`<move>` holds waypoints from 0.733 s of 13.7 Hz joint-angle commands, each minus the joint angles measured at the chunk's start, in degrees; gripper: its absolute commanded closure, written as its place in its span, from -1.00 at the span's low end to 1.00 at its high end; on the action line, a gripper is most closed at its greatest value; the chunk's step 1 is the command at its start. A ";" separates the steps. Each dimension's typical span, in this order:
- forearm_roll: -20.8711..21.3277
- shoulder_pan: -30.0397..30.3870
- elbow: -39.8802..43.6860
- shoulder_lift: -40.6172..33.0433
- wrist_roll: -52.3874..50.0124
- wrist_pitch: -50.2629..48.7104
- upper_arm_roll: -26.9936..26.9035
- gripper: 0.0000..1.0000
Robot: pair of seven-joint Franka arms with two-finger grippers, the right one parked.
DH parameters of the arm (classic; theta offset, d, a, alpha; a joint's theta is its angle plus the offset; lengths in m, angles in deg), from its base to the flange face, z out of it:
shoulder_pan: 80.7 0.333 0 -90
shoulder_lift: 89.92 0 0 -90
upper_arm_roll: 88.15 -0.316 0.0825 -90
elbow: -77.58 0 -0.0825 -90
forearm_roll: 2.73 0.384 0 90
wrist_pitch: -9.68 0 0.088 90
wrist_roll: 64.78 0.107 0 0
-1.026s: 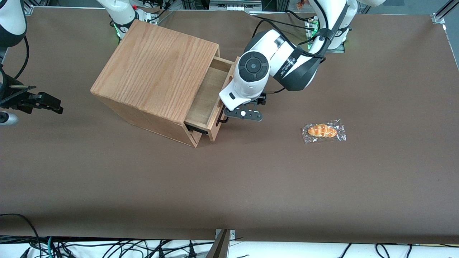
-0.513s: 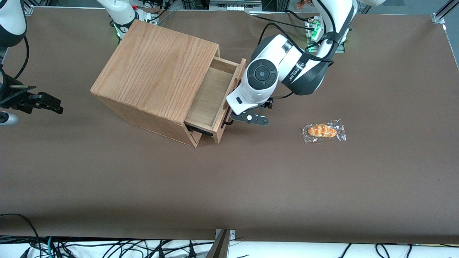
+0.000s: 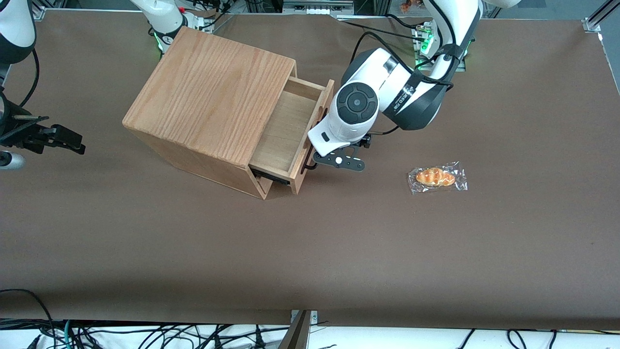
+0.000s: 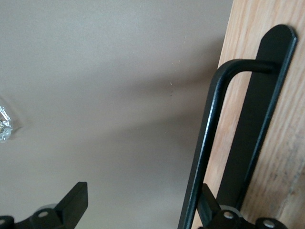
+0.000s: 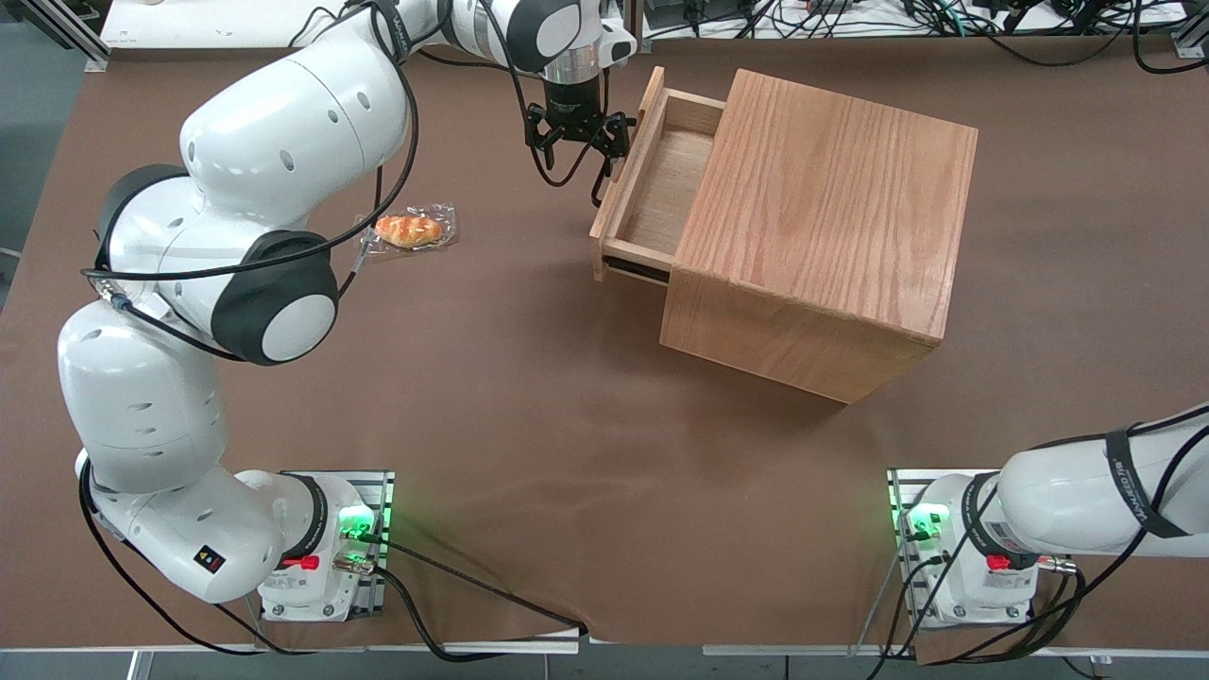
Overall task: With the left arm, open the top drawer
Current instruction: 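Pull the black handle with the left gripper, sliding the drawer out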
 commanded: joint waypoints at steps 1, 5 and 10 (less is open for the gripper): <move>0.88 1.94 -1.48 -1.13 3.11 -2.35 -0.35 -0.98; 0.88 2.99 -1.48 -1.48 4.69 -3.58 -0.35 -0.98; 0.88 4.66 -1.13 -1.83 6.28 -4.81 -0.26 -0.98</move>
